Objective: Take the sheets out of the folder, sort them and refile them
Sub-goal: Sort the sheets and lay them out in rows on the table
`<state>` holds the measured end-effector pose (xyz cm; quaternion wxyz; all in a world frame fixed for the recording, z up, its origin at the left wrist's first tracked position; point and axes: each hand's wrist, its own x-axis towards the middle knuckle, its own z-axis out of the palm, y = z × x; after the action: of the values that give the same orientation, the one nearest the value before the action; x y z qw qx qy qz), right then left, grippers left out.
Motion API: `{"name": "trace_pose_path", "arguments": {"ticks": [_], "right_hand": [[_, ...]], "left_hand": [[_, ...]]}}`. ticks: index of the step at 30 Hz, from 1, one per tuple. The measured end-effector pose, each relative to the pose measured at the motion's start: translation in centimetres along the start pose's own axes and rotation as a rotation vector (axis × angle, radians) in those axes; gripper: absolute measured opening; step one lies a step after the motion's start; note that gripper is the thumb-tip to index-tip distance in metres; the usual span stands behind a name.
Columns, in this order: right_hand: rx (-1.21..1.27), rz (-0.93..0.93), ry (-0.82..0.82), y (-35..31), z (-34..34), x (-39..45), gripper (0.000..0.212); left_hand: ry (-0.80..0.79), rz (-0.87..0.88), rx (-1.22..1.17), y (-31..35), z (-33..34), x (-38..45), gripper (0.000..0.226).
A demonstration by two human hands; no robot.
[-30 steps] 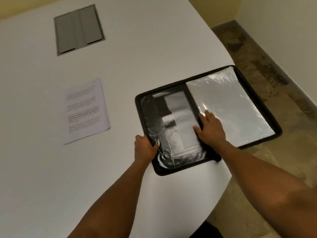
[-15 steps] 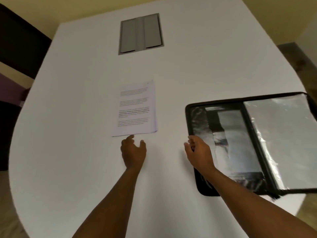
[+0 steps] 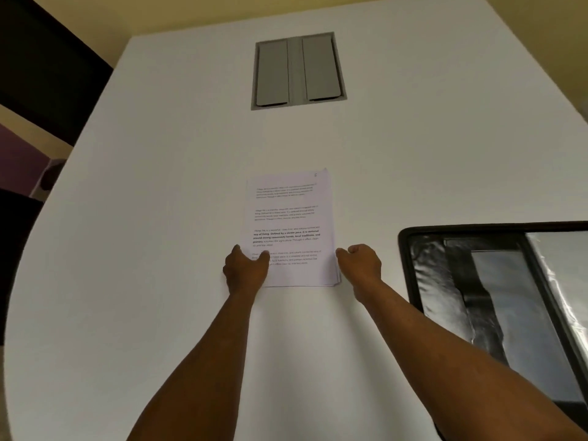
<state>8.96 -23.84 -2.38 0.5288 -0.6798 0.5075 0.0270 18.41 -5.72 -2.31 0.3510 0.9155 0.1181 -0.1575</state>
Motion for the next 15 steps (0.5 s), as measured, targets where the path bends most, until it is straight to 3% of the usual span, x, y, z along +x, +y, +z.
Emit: {"name": "trace_pose_path", "arguments": {"ticks": [2, 5, 7, 10, 15], "right_hand": [[-0.029, -0.002, 0.018, -0.6, 0.8, 0.9, 0.027], [-0.075, 0.013, -0.027, -1.4, 2.1, 1.8, 0.02], [-0.123, -0.009, -0.046, -1.6, 2.8, 2.0, 0.032], [-0.17, -0.099, -0.071, -1.6, 3.1, 1.7, 0.033], [0.036, -0.153, -0.195, 0.7, 1.0, 0.3, 0.033]], "left_hand": [[0.005, -0.022, 0.057, 0.5, 0.2, 1.0, 0.074], [0.016, -0.067, 0.139, 0.9, 0.5, 2.1, 0.072], [0.007, -0.086, 0.154, 0.9, 0.6, 2.7, 0.07], [-0.022, -0.083, 0.108, 0.8, 0.6, 3.2, 0.067], [-0.076, -0.065, -0.012, -1.0, -0.4, 1.7, 0.061]]}}
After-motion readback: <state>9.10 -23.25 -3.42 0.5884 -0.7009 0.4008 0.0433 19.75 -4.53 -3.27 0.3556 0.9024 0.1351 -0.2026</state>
